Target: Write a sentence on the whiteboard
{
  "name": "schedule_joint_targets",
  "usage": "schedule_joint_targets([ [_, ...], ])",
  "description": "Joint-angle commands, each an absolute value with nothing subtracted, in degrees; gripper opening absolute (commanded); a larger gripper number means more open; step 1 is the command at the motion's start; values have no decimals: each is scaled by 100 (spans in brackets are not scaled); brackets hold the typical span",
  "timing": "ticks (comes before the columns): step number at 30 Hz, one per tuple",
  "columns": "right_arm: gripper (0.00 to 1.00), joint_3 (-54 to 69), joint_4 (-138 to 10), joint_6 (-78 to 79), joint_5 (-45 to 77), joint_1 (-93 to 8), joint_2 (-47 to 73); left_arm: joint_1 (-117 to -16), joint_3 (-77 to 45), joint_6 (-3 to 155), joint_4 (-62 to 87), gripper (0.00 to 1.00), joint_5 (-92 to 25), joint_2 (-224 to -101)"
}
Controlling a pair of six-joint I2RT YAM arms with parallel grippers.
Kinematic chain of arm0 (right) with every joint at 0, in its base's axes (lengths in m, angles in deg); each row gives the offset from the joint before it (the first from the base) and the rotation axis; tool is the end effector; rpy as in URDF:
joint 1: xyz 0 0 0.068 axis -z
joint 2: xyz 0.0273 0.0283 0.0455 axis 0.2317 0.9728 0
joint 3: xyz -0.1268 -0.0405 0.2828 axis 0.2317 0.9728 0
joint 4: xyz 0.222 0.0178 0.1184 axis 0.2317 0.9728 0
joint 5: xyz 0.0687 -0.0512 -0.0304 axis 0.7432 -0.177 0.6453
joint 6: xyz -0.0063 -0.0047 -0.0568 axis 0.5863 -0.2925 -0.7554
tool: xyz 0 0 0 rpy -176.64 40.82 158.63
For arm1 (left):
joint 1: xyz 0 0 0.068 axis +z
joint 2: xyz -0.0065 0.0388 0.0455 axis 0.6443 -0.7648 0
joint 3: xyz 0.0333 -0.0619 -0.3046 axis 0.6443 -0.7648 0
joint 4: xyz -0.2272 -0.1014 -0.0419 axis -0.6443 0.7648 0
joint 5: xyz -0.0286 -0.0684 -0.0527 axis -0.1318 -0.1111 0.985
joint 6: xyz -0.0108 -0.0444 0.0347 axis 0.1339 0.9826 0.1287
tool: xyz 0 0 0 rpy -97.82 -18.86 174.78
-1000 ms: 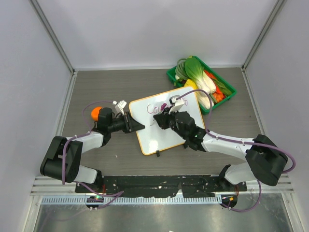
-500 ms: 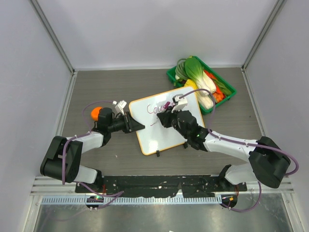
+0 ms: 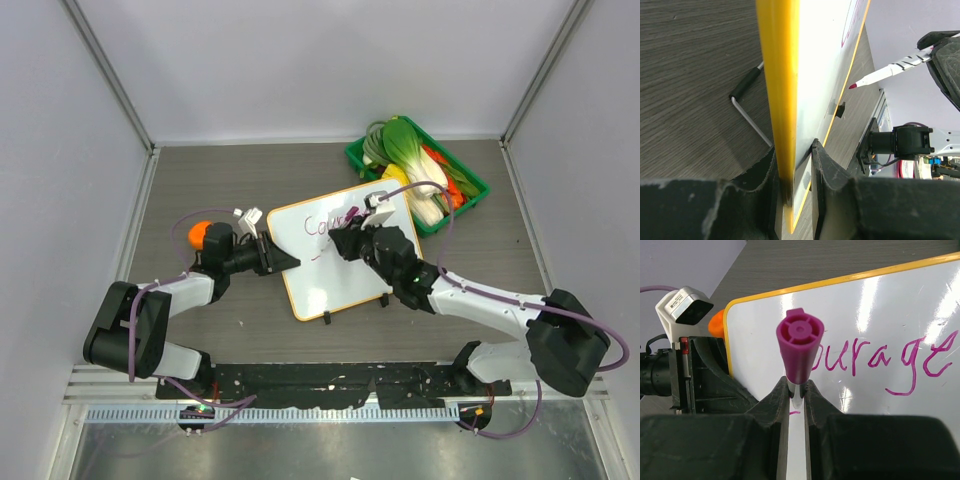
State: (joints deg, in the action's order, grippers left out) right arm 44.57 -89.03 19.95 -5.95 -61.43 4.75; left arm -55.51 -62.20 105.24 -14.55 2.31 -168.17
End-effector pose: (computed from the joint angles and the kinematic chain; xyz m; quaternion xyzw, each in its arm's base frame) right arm 0.1877 0.1934 0.3014 -0.0655 0.7620 0.3065 0.5667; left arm 0.2329 -0.0934 0.2121 0.0205 0.8103 -0.5121 0.2840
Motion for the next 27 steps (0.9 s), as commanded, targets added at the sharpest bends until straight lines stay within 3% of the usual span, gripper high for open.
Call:
schedule_joint_targets([
  [1,1,4113,-9204,2071,-595,-6130,637,-5611,-6304,9738,-654,0,-830,-17025],
  [27,1,4446,-8914,2132,-507,-6130,788,-5602,-6312,9738,-645,0,-830,-16999],
])
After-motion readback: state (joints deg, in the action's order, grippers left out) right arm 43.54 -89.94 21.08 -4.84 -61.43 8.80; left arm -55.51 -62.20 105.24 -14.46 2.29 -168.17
